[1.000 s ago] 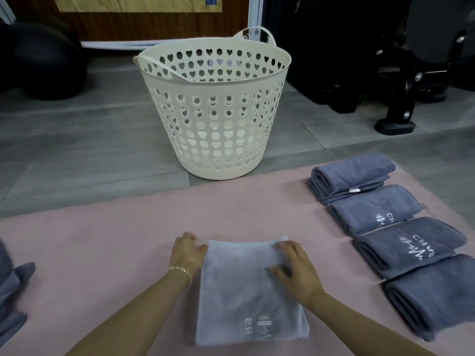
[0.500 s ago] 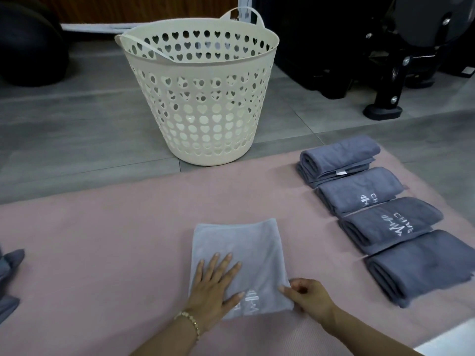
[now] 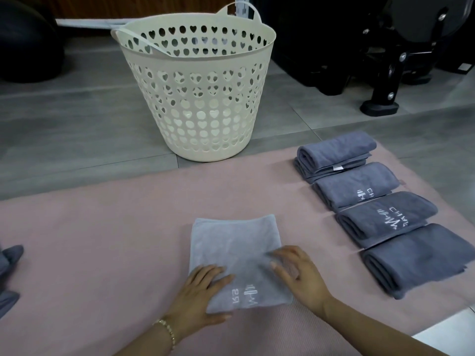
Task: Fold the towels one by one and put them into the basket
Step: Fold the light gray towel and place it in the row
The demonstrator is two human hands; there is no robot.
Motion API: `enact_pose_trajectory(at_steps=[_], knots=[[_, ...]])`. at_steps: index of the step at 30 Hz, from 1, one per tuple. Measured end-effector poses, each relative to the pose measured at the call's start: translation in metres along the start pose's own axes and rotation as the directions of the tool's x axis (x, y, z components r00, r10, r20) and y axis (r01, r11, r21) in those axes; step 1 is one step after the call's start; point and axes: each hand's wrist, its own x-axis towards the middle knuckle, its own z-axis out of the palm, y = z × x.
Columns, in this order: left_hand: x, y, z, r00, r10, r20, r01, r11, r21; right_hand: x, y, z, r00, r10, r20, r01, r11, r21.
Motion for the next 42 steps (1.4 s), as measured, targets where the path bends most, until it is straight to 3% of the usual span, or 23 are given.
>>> enact_pose_trajectory(at_steps=[2, 4, 11, 12, 16, 17, 20, 22, 25, 27, 30, 33, 35, 37, 42], knots=[[-0.002, -0.007, 0.001, 0.996, -0.008, 0.091, 0.003, 0.998, 0.055, 0.001, 0.005, 0.009, 0.951, -0.133, 0.279, 0.190, 0.964, -0.187], [0.003, -0.013, 0.005, 0.995, 0.000, 0.101, -0.010, 0.995, 0.098, 0.000, 0.014, 0.019, 0.867, -0.106, 0.487, 0.282, 0.909, -0.306], [0.027, -0.006, -0.047, 0.996, -0.014, 0.088, 0.020, 0.997, -0.069, 0.011, 0.006, 0.009, 0.786, -0.034, 0.617, 0.370, 0.825, -0.427], [0.027, -0.007, -0.057, 0.987, -0.031, 0.155, 0.054, 0.988, -0.144, 0.013, 0.002, 0.009, 0.785, -0.021, 0.619, 0.372, 0.815, -0.444], [0.041, -0.008, -0.092, 0.940, -0.019, 0.342, 0.123, 0.950, -0.286, 0.036, -0.023, -0.001, 0.807, 0.109, 0.581, 0.170, 0.898, -0.405], [0.042, -0.008, -0.099, 0.921, -0.028, 0.389, 0.163, 0.933, -0.320, 0.044, -0.030, -0.006, 0.773, 0.154, 0.616, 0.126, 0.914, -0.386], [0.040, -0.020, -0.109, 0.839, -0.076, 0.539, 0.329, 0.859, -0.392, 0.061, -0.046, -0.019, 0.577, 0.312, 0.755, -0.043, 0.934, -0.354], [0.030, -0.031, -0.115, 0.843, -0.130, 0.522, 0.449, 0.705, -0.549, 0.070, -0.048, -0.027, 0.516, 0.342, 0.785, -0.219, 0.939, -0.265], [0.017, -0.039, -0.103, 0.881, -0.285, 0.377, 0.455, 0.298, -0.839, 0.078, -0.041, -0.035, 0.577, 0.325, 0.749, -0.488, 0.873, -0.003], [0.013, -0.029, -0.090, 0.872, -0.414, 0.262, 0.356, 0.169, -0.919, 0.080, -0.031, -0.033, 0.625, 0.364, 0.690, -0.629, 0.759, 0.169], [0.013, -0.010, -0.068, 0.824, -0.557, 0.106, 0.316, 0.297, -0.901, 0.079, -0.021, -0.018, 0.734, 0.421, 0.533, -0.666, 0.603, 0.440], [0.016, -0.007, -0.048, 0.683, -0.730, 0.003, 0.329, 0.304, -0.894, 0.070, -0.023, 0.008, 0.806, 0.541, 0.241, -0.550, 0.535, 0.641], [0.020, -0.004, -0.042, 0.592, -0.806, -0.020, 0.372, 0.294, -0.881, 0.058, -0.028, 0.022, 0.830, 0.555, 0.056, -0.482, 0.663, 0.574], [0.024, -0.002, -0.038, 0.540, -0.841, -0.044, 0.422, 0.316, -0.850, 0.049, -0.029, 0.030, 0.868, 0.494, -0.040, -0.432, 0.793, 0.429], [0.032, -0.005, -0.035, 0.458, -0.889, -0.019, 0.475, 0.263, -0.840, 0.060, -0.021, 0.031, 0.894, 0.440, -0.083, -0.416, 0.885, 0.209]])
